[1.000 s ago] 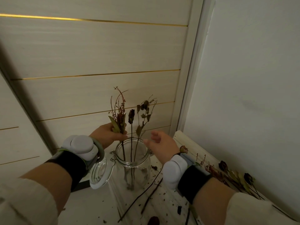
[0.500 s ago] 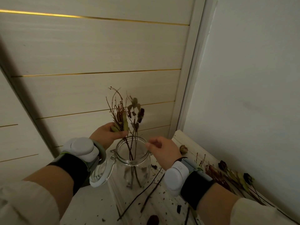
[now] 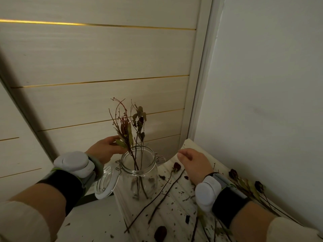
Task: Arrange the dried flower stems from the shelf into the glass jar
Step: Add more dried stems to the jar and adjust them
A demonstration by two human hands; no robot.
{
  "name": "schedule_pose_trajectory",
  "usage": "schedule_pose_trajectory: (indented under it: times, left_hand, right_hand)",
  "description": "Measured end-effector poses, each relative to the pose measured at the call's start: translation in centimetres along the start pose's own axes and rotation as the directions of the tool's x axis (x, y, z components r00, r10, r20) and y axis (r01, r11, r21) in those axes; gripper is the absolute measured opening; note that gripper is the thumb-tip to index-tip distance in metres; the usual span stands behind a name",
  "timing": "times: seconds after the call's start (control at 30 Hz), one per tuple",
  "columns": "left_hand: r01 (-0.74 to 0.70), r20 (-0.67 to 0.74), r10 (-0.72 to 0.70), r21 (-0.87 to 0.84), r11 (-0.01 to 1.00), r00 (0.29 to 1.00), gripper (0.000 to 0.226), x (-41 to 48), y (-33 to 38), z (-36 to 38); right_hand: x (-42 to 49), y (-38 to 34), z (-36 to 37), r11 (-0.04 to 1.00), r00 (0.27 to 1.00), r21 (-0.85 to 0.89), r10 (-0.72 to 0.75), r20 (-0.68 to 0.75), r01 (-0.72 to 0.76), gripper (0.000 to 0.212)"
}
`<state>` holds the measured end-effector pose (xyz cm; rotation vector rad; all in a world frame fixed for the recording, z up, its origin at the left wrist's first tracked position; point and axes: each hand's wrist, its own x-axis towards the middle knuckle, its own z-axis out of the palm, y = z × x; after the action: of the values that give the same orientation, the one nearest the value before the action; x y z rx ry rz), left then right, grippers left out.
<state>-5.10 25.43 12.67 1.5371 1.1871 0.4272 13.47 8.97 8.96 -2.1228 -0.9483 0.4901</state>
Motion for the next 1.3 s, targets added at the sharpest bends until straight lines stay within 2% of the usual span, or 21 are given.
schedule_pose_trajectory:
  times: [0.1, 0.23, 0.4, 0.53, 0.7, 0.93, 1.1, 1.3]
  left_hand:
    - [0.022, -0.104, -0.023, -0.009, 1.0, 0.994, 0.056, -0.4, 0.3, 0.2]
    - [-0.01, -0.284, 0.021, 0.043, 0.999, 0.959, 0.057, -1.6, 1.9, 0.8]
    - [-0.105, -0.449, 0.162, 0.149, 0.983, 0.878, 0.049, -3.6, 4.5, 2.3]
    - [-0.187, -0.508, 0.262, 0.195, 0.963, 0.821, 0.057, -4.9, 6.0, 3.4]
    - [-0.285, -0.461, 0.388, 0.279, 0.917, 0.798, 0.049, -7.4, 8.2, 5.5]
    - [-0.368, -0.289, 0.448, 0.292, 0.883, 0.846, 0.04, -9.1, 9.0, 9.3]
    - [-0.361, -0.165, 0.432, 0.338, 0.869, 0.887, 0.036, -9.3, 7.8, 13.1]
    - [-0.294, -0.051, 0.34, 0.396, 0.87, 0.939, 0.034, -9.0, 5.0, 16.0]
  right_hand:
    - [-0.4, 1.6, -1.2, 0.999, 0.999, -0.025, 0.036, -0.007, -0.036, 0.03]
    - [-1.0, 3.0, -2.6, 0.994, 0.999, -0.094, 0.051, -0.016, -0.052, 0.032]
    - [-2.0, 3.2, -4.3, 0.995, 0.998, -0.09, 0.047, -0.035, -0.05, 0.029]
    - [-2.9, 3.2, -5.6, 0.998, 0.996, -0.043, 0.053, -0.067, -0.056, 0.029]
    - [-4.2, 3.4, -7.6, 0.998, 0.994, -0.013, 0.063, -0.091, -0.065, 0.031]
    - [-5.1, 4.3, -9.2, 0.997, 0.993, 0.011, 0.071, -0.095, -0.071, 0.031]
    - [-5.7, 5.4, -10.4, 0.998, 0.991, 0.006, 0.07, -0.112, -0.069, 0.03]
    - [-6.0, 7.0, -11.1, 0.995, 0.985, -0.01, 0.099, -0.139, -0.101, 0.03]
